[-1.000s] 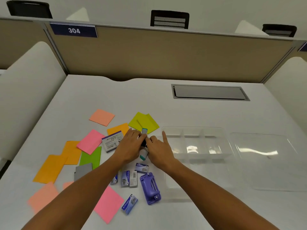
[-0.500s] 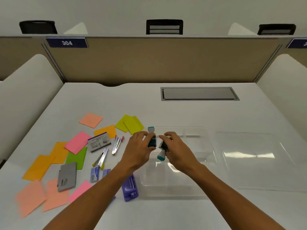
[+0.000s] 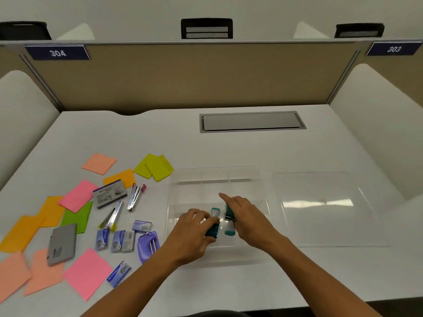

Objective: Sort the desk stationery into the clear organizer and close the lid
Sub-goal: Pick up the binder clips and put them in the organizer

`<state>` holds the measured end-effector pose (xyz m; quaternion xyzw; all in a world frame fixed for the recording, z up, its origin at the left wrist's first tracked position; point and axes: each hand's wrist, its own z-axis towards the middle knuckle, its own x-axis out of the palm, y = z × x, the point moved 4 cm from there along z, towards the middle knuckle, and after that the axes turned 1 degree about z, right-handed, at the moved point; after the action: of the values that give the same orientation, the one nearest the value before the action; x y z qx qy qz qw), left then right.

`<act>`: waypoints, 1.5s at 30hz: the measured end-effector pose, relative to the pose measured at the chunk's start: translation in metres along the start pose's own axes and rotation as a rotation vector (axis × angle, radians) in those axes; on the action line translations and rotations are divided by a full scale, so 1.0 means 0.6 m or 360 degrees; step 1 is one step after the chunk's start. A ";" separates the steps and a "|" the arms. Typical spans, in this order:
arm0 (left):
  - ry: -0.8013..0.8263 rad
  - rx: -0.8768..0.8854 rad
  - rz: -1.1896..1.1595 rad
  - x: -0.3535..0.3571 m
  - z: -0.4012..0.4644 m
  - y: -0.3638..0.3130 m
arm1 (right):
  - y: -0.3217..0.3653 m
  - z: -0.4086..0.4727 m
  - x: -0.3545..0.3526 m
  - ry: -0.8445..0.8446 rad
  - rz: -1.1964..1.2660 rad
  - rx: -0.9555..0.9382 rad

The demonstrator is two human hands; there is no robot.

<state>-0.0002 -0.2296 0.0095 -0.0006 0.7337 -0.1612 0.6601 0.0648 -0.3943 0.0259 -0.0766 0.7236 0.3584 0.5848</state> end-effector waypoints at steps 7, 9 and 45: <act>0.0199 -0.0116 0.0069 0.012 0.015 -0.010 | -0.002 0.025 0.040 0.0118 -0.0254 -0.0109; 0.0233 -0.0138 0.0053 0.017 0.021 -0.011 | -0.004 0.029 0.048 0.0142 -0.0307 -0.0105; -0.0588 -0.0463 -0.0779 -0.004 -0.119 0.026 | 0.133 0.051 0.033 0.0101 0.0983 0.0107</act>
<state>-0.0657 -0.1973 0.0133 -0.3001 0.5949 -0.2058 0.7167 0.0408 -0.3114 0.0403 0.1550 0.7420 0.4924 0.4277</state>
